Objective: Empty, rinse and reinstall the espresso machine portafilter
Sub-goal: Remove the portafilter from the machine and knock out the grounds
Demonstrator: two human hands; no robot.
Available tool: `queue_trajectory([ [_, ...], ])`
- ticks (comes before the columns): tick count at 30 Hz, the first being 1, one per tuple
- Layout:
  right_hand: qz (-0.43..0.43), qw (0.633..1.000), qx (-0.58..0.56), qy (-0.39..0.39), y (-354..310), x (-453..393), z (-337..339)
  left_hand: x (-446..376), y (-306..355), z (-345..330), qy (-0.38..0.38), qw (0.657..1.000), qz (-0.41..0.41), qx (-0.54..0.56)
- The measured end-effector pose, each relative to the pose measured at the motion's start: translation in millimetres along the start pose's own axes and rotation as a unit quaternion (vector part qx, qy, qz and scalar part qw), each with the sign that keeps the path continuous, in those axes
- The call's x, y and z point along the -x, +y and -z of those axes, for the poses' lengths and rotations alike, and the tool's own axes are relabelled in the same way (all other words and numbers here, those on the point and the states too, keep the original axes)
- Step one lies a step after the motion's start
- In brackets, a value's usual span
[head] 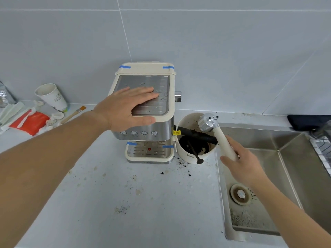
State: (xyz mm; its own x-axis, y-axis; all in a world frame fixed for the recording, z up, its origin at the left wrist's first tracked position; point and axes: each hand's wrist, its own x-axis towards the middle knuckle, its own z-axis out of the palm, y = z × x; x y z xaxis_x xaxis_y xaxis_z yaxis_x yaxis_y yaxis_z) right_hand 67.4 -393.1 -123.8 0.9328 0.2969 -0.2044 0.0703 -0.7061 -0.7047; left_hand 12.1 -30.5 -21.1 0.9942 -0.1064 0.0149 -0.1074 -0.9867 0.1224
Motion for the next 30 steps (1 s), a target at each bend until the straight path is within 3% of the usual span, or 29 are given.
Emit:
queue_trajectory([
  [8, -0.02, 0.998, 0.061, -0.015, -4, -6, -9, -1, 0, 0, -0.002, 1.0, 0.002, 0.004],
  [22, -0.021, 0.998, 0.046, -0.024, -8, -1, -11, -1, -1, 0, -0.003, 1.0, 0.003, 0.006],
  [30, -0.008, 0.999, 0.033, 0.01, -12, 5, -8, -1, -1, 0, -0.001, 1.0, 0.004, 0.006],
])
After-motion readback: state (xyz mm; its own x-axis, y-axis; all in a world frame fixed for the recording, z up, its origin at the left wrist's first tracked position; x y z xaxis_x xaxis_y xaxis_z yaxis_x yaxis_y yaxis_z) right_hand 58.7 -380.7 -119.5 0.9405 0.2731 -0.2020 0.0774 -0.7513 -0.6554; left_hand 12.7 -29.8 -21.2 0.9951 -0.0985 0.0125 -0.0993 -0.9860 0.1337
